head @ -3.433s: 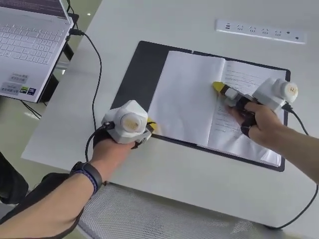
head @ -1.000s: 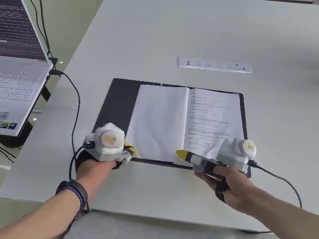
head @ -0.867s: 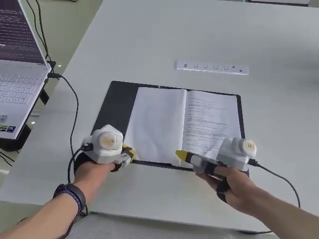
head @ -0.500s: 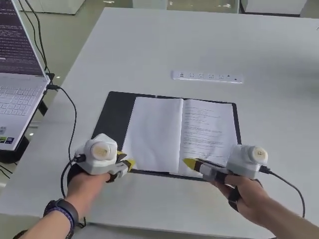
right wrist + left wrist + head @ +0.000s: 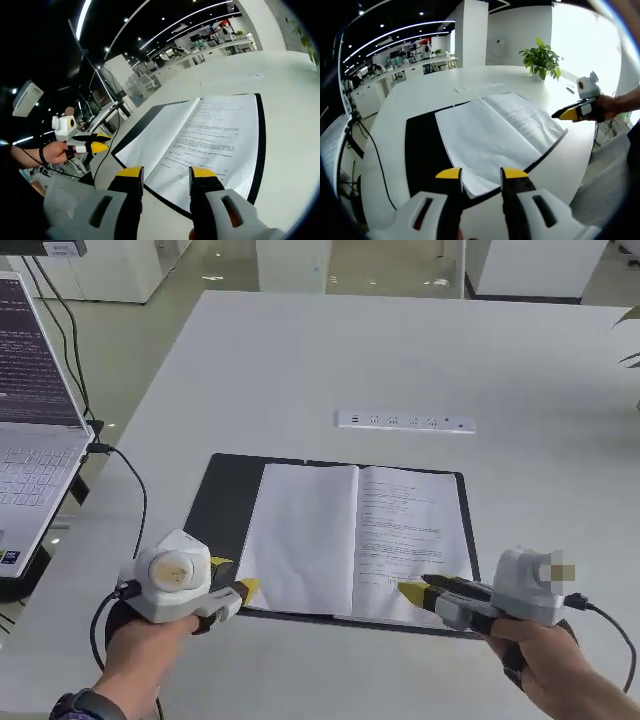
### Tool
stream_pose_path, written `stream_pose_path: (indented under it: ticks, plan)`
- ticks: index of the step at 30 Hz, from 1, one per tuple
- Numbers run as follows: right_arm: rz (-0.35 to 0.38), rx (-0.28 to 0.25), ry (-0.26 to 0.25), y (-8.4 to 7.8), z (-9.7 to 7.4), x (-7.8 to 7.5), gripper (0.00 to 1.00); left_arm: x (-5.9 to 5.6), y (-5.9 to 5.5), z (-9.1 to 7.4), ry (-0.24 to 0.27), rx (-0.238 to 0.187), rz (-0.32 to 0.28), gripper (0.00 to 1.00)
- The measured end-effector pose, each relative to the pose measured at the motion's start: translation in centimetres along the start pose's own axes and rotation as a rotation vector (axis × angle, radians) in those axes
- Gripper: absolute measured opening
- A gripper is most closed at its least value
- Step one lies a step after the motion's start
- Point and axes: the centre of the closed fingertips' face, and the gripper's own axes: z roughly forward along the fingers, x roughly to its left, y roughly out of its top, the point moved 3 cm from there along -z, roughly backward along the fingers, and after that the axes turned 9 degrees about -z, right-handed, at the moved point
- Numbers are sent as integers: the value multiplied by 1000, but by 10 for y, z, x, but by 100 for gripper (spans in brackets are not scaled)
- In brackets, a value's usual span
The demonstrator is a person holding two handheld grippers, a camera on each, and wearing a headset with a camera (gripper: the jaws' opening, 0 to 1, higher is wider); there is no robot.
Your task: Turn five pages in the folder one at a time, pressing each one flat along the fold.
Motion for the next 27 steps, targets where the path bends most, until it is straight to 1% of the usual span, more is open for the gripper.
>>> stream_pose_path:
  ticks: [2,6,8,9,11,13,14,17,18,22,25,27]
  plan:
    - [-16,-15,-20,4,-7,-4,37,1,4,-4,5,-4,10,33]
    - [-32,-32,-49,9,-20,-10,40,1,15,-14,2,-33,28,36]
    - [-56,-26,-65,10,-26,-11,42,1,19,-17,1,-36,39,38]
    - [-83,-19,-74,11,-30,-11,42,2,20,-20,-2,-35,40,39]
    - [-122,-24,-83,15,-36,-9,45,4,21,-23,-1,-31,31,41]
    - [-137,-20,-87,16,-42,-8,47,3,23,-28,-16,-43,3,45]
    - [-140,-22,-88,17,-44,-7,48,3,23,-30,-18,-47,0,46]
    - [-141,-34,-96,19,-52,-7,52,4,22,-35,-15,-42,33,49]
    - [-140,-39,-101,20,-54,-7,53,4,22,-36,-16,-43,35,51]
    - [-141,-68,-114,24,-65,-7,57,3,24,-45,-25,-59,25,60]
    - [-149,-73,-122,23,-70,-6,61,2,25,-50,-24,-72,25,65]
    - [-153,-69,-127,20,-72,-6,64,2,26,-54,-23,-83,12,68]
